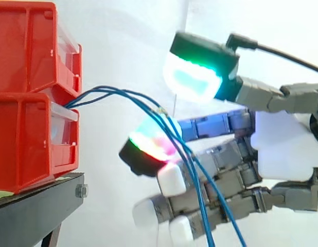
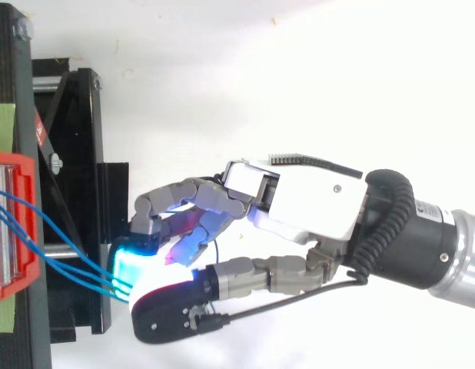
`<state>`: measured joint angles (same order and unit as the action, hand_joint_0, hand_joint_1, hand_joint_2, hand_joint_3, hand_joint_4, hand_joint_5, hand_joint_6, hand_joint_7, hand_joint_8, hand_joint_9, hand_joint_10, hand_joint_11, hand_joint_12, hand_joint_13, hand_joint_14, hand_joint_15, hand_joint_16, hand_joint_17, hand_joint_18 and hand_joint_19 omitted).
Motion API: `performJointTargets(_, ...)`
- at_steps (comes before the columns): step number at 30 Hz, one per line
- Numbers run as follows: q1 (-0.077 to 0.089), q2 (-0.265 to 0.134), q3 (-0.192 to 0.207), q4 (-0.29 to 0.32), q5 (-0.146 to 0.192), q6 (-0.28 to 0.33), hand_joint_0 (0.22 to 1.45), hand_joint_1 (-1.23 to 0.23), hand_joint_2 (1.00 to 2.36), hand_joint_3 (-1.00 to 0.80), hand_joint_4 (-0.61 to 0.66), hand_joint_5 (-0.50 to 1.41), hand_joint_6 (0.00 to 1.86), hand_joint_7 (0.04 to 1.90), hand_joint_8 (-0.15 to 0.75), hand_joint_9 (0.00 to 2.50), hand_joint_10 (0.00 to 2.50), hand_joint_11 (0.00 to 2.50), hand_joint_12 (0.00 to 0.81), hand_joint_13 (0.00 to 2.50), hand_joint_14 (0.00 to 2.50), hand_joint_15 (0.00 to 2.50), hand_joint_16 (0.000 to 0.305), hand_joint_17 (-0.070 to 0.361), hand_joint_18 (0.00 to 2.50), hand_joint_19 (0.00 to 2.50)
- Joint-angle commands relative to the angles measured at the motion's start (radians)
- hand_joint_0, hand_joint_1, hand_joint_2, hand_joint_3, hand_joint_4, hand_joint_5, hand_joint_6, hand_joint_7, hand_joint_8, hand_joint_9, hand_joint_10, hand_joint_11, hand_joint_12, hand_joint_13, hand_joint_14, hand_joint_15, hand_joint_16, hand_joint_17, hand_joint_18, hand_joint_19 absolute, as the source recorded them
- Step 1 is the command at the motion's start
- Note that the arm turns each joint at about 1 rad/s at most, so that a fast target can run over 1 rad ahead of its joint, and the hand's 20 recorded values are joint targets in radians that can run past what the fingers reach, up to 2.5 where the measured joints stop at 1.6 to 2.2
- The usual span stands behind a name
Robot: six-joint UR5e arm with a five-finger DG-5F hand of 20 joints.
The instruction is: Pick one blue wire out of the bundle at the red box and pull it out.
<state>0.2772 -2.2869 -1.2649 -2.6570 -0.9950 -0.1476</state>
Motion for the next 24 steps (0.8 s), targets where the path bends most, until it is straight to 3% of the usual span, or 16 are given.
performJointTargets(1,0.005,0.000,-0.004,0.045,0.009,-0.020,0.48,-0.38,1.00,-0.50,0.13,-0.08,0.67,1.12,0.315,1.04,0.01,0.32,0.421,0.65,0.01,0.29,0.058,0.130,0.58,0.45)
performJointTargets(6,0.010,0.000,-0.004,0.049,0.012,-0.033,0.47,-0.36,1.00,-0.50,0.13,-0.08,0.71,1.07,0.325,1.04,0.01,0.32,0.434,0.65,0.01,0.29,0.060,0.134,0.58,0.44)
performJointTargets(12,0.014,-0.014,-0.004,0.052,0.030,-0.116,0.49,-0.63,1.00,-0.50,0.13,-0.11,0.80,1.03,0.327,1.02,0.01,0.37,0.423,0.64,0.01,0.29,0.057,0.129,0.57,0.44)
performJointTargets(14,0.014,-0.042,-0.004,0.075,0.029,-0.113,0.56,-0.73,1.00,-0.49,0.13,-0.15,0.87,1.02,0.303,0.96,0.01,0.43,0.406,0.63,0.01,0.31,0.053,0.120,0.55,0.45)
performJointTargets(18,0.014,-0.066,-0.004,0.132,0.030,-0.093,0.60,-0.76,1.01,-0.39,0.14,-0.18,0.90,0.99,0.302,0.89,0.01,0.45,0.404,0.62,0.01,0.31,0.052,0.117,0.56,0.44)
performJointTargets(24,0.016,-0.068,-0.004,0.161,0.030,-0.104,0.61,-0.76,1.02,-0.28,0.10,-0.18,0.93,0.99,0.304,0.89,0.01,0.49,0.398,0.64,0.01,0.33,0.052,0.117,0.58,0.44)
